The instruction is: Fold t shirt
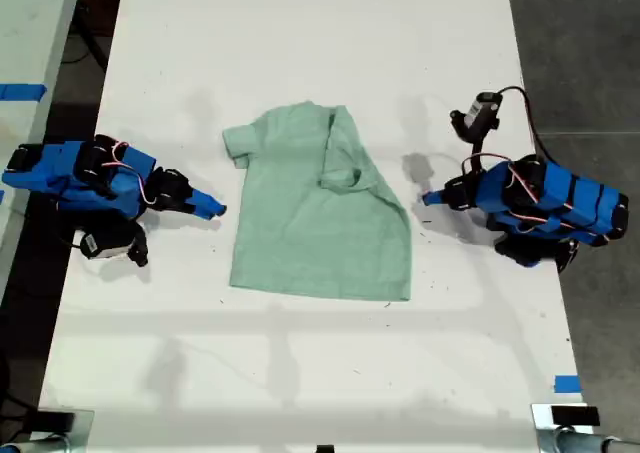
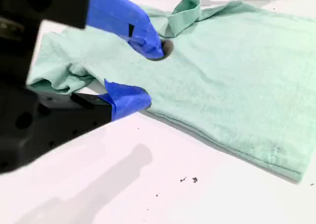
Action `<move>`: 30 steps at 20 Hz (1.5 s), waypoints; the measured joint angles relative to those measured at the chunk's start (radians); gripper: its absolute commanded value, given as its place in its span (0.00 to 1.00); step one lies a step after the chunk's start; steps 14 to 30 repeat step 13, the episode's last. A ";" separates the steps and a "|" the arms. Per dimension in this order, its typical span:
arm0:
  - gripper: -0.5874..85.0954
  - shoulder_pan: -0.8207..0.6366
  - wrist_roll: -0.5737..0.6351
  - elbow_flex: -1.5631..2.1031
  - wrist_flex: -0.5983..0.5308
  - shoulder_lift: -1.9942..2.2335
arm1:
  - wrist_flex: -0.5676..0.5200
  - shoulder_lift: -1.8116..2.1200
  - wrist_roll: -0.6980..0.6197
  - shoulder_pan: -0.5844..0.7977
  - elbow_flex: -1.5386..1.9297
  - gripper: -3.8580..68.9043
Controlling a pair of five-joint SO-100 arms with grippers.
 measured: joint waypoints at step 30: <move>0.15 0.000 0.000 0.000 0.000 0.000 | 0.000 0.000 -0.077 0.002 0.002 0.08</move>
